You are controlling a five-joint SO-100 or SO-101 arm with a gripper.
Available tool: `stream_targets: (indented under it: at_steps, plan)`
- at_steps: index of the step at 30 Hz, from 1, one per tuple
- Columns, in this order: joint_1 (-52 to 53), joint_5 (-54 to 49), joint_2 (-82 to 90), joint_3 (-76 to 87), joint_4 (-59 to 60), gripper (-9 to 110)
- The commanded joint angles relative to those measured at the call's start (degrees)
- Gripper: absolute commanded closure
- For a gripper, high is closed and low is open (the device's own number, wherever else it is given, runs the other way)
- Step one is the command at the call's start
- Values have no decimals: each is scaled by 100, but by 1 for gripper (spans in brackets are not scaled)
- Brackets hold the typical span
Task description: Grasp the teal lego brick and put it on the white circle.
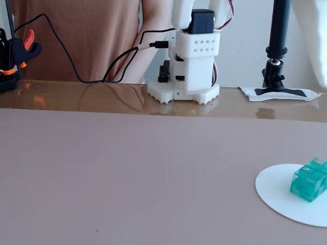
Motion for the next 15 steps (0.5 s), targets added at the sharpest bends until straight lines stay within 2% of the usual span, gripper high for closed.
stream_targets:
  at_steps: [1,4,15]
  plan:
    - [272,9,1318,650,-123,95]
    - [650,62,2566,1600,-413,102]
    - [2391,-97,7629,5282,-1802,102]
